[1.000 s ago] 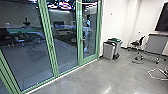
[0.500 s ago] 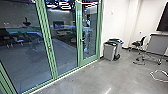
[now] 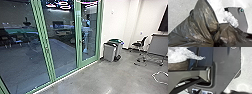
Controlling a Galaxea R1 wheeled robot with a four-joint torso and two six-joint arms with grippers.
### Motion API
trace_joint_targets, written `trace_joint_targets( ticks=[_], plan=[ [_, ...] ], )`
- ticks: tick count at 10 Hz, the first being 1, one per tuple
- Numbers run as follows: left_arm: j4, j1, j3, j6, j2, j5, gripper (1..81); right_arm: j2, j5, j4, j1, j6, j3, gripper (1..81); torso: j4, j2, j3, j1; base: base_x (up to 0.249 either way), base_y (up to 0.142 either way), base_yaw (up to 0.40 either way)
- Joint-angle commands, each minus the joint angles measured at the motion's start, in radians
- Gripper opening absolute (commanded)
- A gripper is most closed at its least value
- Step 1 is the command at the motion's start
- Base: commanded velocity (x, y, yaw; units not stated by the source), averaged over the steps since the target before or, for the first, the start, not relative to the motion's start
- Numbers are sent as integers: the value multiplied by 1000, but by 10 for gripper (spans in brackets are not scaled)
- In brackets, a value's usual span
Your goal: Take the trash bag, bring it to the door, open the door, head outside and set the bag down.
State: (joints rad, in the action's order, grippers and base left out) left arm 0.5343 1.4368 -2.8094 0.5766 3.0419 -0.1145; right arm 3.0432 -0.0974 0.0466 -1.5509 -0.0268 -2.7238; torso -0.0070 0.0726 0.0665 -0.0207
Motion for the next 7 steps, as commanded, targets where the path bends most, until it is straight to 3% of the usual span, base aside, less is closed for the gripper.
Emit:
trace_joint_targets(
  ticks=[1, 7],
  plan=[
    [0, -52, -1, 8, -1, -74, 10, 2, -64, 6, 42, -1, 3, 811, 0, 0, 0, 0, 173, -86, 0],
    [0, -52, -1, 11, 0, -74, 10, 1, -64, 4, 42, 8, 3, 811, 0, 0, 0, 0, 186, -87, 0]
  ],
)
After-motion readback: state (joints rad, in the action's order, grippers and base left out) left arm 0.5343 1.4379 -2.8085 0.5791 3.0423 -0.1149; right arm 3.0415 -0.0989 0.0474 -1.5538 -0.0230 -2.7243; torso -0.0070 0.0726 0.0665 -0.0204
